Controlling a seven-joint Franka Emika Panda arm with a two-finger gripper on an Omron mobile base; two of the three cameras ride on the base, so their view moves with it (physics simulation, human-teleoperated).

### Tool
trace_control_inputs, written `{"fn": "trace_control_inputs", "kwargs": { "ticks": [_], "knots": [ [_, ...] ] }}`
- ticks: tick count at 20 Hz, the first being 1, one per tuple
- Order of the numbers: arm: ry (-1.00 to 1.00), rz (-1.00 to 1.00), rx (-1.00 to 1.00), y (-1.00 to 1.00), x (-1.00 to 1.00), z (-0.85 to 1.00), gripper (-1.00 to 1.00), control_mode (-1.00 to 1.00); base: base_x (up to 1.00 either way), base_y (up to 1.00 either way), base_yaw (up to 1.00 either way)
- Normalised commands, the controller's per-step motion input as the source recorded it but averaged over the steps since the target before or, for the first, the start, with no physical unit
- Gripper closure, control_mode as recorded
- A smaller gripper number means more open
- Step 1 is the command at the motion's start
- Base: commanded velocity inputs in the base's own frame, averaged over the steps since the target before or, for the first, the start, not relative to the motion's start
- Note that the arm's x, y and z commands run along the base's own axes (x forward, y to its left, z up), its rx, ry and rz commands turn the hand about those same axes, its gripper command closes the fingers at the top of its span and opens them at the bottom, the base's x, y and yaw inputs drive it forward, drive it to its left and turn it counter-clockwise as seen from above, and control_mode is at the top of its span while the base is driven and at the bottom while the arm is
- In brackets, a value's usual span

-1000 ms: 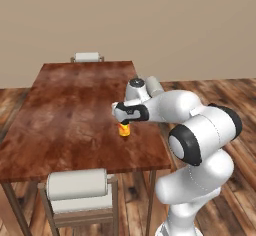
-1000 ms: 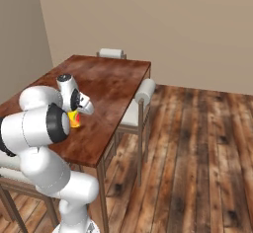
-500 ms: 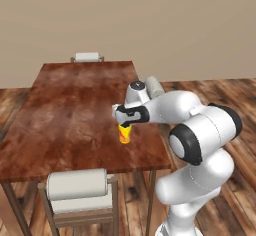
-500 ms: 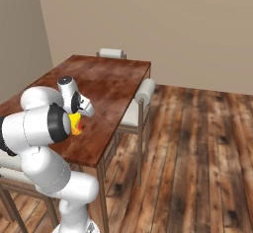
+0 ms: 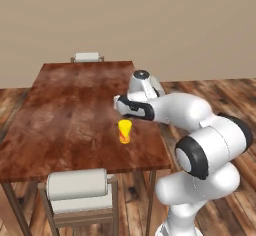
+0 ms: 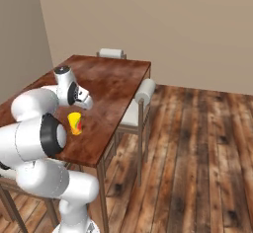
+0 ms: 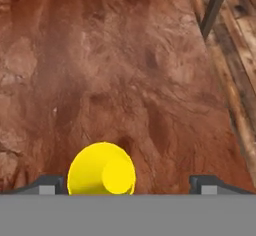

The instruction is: Place the pitcher and cup on the dining counter for serving.

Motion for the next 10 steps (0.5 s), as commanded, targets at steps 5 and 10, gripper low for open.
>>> {"fn": "trace_control_inputs", "kwargs": {
  "ticks": [5, 10],
  "knots": [
    [0.0, 0.1, 0.0, -0.35, -0.91, 0.43, -1.0, -1.0, 0.0, 0.0, 0.0],
    [0.0, 0.19, 0.0, -0.35, -1.0, 0.23, -1.0, -1.0, 0.0, 0.0, 0.0]
  ]
}}
